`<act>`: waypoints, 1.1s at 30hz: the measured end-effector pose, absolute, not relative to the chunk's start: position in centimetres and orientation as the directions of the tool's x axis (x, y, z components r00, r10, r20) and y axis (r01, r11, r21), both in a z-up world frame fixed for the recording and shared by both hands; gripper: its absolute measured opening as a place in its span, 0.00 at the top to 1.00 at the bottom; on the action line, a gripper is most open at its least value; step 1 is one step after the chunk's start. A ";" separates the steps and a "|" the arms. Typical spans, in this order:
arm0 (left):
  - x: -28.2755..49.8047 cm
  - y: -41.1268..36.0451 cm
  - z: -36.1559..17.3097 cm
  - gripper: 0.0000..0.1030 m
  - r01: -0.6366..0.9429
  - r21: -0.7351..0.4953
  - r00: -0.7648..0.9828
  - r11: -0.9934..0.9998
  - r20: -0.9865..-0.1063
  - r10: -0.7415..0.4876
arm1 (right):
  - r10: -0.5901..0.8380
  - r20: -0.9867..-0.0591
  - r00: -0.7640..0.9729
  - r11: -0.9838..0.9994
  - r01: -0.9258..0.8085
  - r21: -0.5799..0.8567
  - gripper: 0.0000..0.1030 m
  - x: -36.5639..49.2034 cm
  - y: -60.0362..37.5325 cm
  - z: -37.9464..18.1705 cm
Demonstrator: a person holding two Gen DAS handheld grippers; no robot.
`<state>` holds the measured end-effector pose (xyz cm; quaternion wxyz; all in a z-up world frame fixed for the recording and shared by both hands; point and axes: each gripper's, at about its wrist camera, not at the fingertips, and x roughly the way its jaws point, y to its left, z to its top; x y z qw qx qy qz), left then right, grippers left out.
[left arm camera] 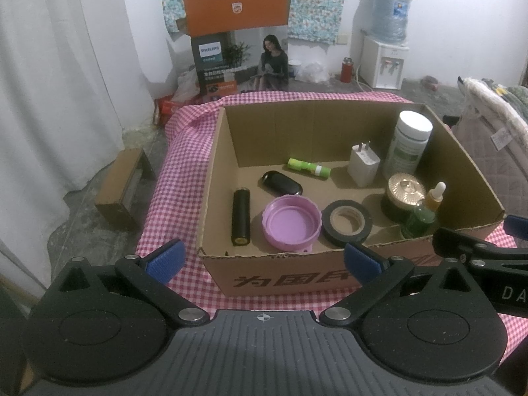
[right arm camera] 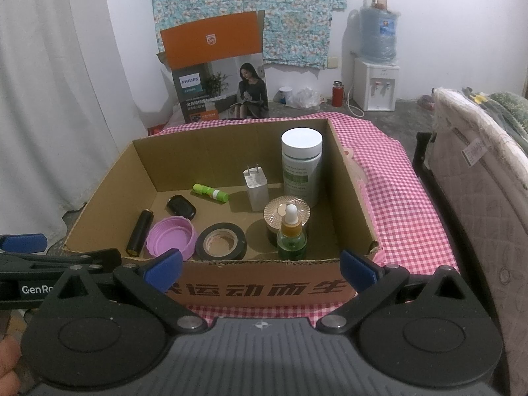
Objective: Organize rigid objects
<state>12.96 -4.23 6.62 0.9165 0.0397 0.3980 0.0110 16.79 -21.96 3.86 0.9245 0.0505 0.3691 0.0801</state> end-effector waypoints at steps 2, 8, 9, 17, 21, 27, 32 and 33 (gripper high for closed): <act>12.9 -4.3 6.6 0.00 0.010 0.083 0.683 0.997 -0.728 0.053 | 0.186 -0.675 0.714 0.982 -0.111 0.153 0.00 16.8 -22.0 3.9; 12.9 -4.3 6.6 0.00 0.010 0.083 0.684 0.996 -0.728 0.054 | 0.188 -0.675 0.713 0.982 -0.111 0.156 0.00 16.8 -21.9 3.8; 12.8 -4.3 6.6 0.00 0.010 0.084 0.684 0.996 -0.728 0.054 | 0.188 -0.675 0.713 0.981 -0.111 0.157 0.00 16.7 -21.9 3.8; 12.8 -4.4 6.6 0.00 0.009 0.083 0.684 0.996 -0.728 0.054 | 0.188 -0.674 0.714 0.981 -0.111 0.156 0.00 16.7 -21.9 3.7; 12.8 -4.4 6.6 0.00 0.009 0.084 0.683 0.996 -0.728 0.055 | 0.189 -0.674 0.714 0.981 -0.111 0.156 0.00 16.8 -21.8 3.7; 12.8 -4.4 6.6 0.00 0.009 0.084 0.683 0.996 -0.728 0.055 | 0.188 -0.675 0.713 0.981 -0.111 0.157 0.00 16.8 -21.8 3.8; 12.7 -4.4 6.7 0.00 0.007 0.083 0.681 0.997 -0.730 0.056 | 0.190 -0.676 0.712 0.981 -0.112 0.158 0.00 16.8 -21.9 3.8; 12.7 -4.4 6.7 0.00 0.007 0.082 0.681 0.997 -0.730 0.055 | 0.190 -0.677 0.711 0.981 -0.112 0.158 0.00 16.8 -21.9 3.8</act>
